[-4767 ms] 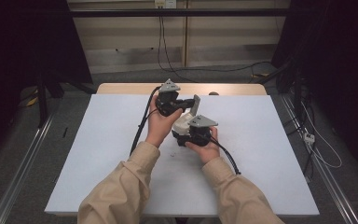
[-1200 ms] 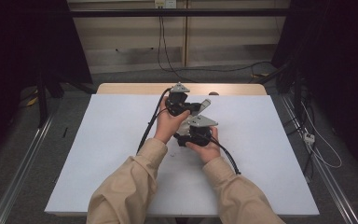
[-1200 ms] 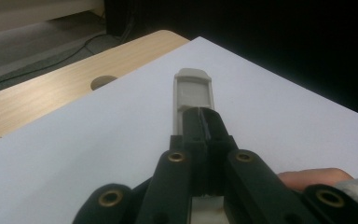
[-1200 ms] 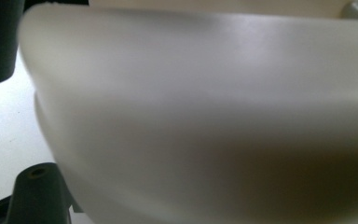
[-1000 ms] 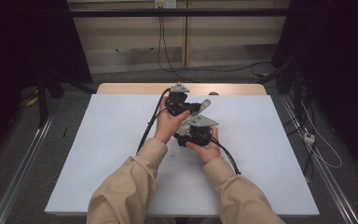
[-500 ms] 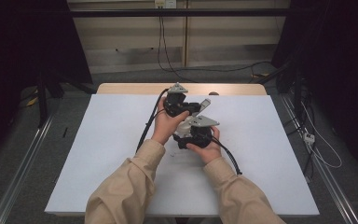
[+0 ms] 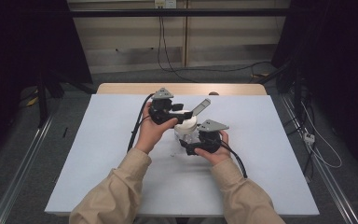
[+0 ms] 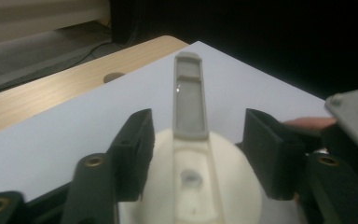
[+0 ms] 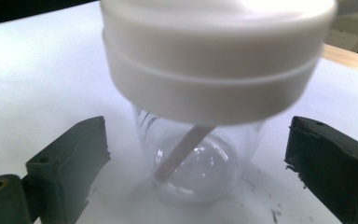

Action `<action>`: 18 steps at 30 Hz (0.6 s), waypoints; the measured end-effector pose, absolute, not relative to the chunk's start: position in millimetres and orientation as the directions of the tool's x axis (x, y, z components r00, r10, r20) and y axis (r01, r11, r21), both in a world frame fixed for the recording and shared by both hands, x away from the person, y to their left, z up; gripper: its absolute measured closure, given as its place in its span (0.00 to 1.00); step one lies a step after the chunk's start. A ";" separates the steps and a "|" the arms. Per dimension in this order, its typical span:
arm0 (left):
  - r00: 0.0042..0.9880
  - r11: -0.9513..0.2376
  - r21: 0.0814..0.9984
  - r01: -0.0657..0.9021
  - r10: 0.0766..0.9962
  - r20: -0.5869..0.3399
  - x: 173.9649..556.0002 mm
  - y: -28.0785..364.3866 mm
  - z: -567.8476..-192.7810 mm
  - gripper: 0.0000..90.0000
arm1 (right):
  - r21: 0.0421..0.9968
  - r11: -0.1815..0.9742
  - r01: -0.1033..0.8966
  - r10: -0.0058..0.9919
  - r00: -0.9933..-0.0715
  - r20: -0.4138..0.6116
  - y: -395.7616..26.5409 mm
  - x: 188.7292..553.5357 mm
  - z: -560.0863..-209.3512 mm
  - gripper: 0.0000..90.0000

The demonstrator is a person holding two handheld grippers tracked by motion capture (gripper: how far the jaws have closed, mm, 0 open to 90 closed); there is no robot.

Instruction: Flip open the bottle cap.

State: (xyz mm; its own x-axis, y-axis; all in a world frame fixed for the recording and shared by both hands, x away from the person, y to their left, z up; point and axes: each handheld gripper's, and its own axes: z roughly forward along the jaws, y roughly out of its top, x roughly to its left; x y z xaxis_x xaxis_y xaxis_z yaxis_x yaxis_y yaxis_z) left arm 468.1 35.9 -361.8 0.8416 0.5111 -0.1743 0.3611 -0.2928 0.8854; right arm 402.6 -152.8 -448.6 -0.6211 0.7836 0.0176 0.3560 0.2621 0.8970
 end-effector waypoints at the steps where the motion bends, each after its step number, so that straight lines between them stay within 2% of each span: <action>1: 0.838 -0.291 0.888 0.356 0.519 -0.166 464.1 45.1 -362.4 0.45 | 0.899 0.256 0.355 0.782 -0.623 0.024 -154.6 400.5 -447.5 0.06; 3: 0.838 -0.294 0.887 0.356 0.521 -0.163 461.2 50.7 -363.0 0.44 | 0.899 0.255 0.356 0.782 -0.623 0.025 -155.4 399.2 -446.8 0.06; 9: 0.837 -0.303 0.892 0.337 0.530 -0.136 446.7 74.7 -368.7 0.30 | 0.898 0.261 0.355 0.769 -0.639 0.029 -164.0 385.4 -443.5 0.06; 13: 0.835 -0.315 0.890 0.330 0.537 -0.120 437.4 88.7 -372.3 0.26 | 0.902 0.254 0.350 0.767 -0.640 0.033 -170.2 378.7 -441.1 0.06; 14: 0.831 -0.314 0.888 0.337 0.542 -0.124 434.6 92.3 -374.1 0.20 | 0.902 0.256 0.349 0.766 -0.642 0.031 -173.6 374.5 -440.2 0.06; 18: 0.830 -0.321 0.883 0.342 0.543 -0.124 427.9 103.6 -380.6 0.18 | 0.904 0.251 0.347 0.763 -0.645 0.036 -180.0 367.9 -439.3 0.06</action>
